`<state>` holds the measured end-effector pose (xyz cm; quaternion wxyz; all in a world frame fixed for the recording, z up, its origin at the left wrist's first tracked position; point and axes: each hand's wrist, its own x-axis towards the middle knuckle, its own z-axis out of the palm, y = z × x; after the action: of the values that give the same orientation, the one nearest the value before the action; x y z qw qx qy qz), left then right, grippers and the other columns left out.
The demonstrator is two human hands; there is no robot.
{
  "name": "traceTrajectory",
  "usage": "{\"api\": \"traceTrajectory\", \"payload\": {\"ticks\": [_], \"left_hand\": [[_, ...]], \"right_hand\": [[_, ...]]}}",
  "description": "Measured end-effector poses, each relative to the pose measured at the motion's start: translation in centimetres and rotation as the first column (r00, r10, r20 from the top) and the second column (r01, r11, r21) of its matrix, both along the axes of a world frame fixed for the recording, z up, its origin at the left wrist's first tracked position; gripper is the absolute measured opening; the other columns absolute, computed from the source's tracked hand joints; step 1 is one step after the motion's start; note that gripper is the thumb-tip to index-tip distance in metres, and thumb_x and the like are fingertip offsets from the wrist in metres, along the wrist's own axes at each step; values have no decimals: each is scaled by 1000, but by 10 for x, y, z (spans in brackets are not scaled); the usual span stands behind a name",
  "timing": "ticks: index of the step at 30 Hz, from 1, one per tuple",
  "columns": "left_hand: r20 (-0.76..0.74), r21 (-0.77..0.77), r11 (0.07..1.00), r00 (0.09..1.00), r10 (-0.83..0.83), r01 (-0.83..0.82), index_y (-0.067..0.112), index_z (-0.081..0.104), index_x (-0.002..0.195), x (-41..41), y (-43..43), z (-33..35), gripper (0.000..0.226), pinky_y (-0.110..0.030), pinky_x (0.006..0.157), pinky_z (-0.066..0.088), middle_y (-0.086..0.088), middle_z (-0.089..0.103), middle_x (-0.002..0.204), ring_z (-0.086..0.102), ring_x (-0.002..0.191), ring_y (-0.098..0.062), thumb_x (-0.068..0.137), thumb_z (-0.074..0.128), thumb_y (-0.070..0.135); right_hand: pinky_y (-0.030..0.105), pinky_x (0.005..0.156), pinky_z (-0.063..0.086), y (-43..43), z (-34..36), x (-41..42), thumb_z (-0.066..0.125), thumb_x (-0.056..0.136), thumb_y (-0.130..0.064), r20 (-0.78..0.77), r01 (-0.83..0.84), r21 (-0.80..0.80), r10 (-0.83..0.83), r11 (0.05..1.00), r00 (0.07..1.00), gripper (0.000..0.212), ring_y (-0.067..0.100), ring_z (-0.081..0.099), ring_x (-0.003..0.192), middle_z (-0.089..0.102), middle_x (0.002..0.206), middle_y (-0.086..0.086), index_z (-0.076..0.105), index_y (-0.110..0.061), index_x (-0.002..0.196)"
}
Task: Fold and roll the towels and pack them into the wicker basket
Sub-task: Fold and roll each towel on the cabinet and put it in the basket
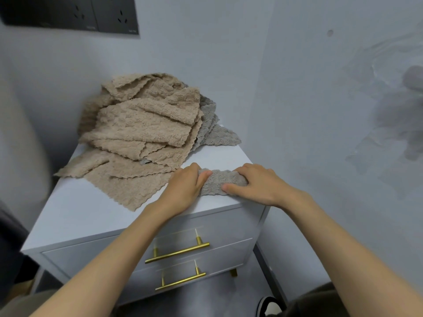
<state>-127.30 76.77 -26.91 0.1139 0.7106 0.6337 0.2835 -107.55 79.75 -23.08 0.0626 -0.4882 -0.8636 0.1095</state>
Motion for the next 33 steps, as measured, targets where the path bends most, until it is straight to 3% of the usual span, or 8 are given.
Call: {"api": "traceTrajectory", "payload": {"ticks": [2, 5, 9, 12, 15, 19, 24, 33], "left_hand": [[71, -28, 1000, 997, -3, 5, 15, 39, 77, 0, -1, 1, 35, -36, 61, 27, 0, 44, 70, 42, 70, -23, 100, 36, 41], [232, -36, 999, 973, 3, 6, 16, 42, 79, 5, -3, 9, 29, -31, 59, 31, 2, 47, 74, 43, 66, -14, 100, 39, 36], [481, -67, 998, 875, 45, -15, 10, 47, 81, 9, -7, 17, 36, -30, 65, 38, 0, 46, 76, 45, 68, -16, 97, 44, 42], [659, -75, 997, 751, 36, 19, -2, 51, 87, 8, -13, 27, 64, -51, 80, 53, -11, 53, 81, 58, 77, -30, 83, 52, 62], [765, -48, 998, 644, 11, 41, -6, 54, 90, 14, -23, 42, 51, -43, 75, 56, -11, 54, 81, 58, 74, -20, 92, 55, 46], [793, 5, 999, 608, -27, 37, -7, 56, 92, 20, -39, 54, 44, -34, 66, 53, -12, 55, 81, 57, 74, -18, 93, 56, 37], [819, 57, 998, 570, -59, 22, -10, 57, 96, 31, -59, 71, 48, -33, 64, 52, -14, 58, 83, 58, 75, -20, 92, 58, 37], [854, 31, 984, 507, -117, 175, -3, 63, 102, 81, -97, 106, 45, -35, 76, 58, -19, 68, 94, 66, 84, -21, 96, 51, 40]], "right_hand": [[36, 74, 41, 1, 1, 0, 51, 83, -68, -69, 11, -51, -15, 999, 997, 43, 18, 53, 83, 55, 79, -10, 53, -26, 73], [30, 63, 41, -3, 6, 1, 58, 81, -65, -198, 37, -193, -76, 980, 977, 45, 15, 56, 68, 58, 68, -7, 53, -23, 66], [33, 75, 51, -14, 13, -1, 58, 86, -55, -296, -19, -327, -83, 945, 952, 38, 18, 65, 85, 68, 89, -1, 64, -18, 88], [27, 81, 50, -24, 20, 1, 57, 91, -48, -397, -67, -401, -107, 914, 912, 25, 13, 64, 93, 68, 97, -7, 63, -24, 94], [19, 74, 45, -38, 26, 3, 56, 90, -51, -460, -100, -443, -130, 891, 878, 27, 4, 63, 87, 66, 95, -11, 60, -25, 97], [22, 83, 47, -56, 28, 7, 55, 89, -54, -539, -128, -483, -179, 866, 823, 36, 5, 63, 96, 65, 105, -8, 58, -22, 107], [25, 74, 43, -80, 39, 17, 49, 94, -48, -608, -134, -475, -214, 870, 764, 31, 7, 56, 79, 58, 89, -5, 53, -18, 98], [25, 71, 46, -135, 72, 68, 53, 92, -45, -717, -25, -336, -238, 942, 655, 32, 5, 61, 73, 65, 81, -9, 56, -15, 103]]}}
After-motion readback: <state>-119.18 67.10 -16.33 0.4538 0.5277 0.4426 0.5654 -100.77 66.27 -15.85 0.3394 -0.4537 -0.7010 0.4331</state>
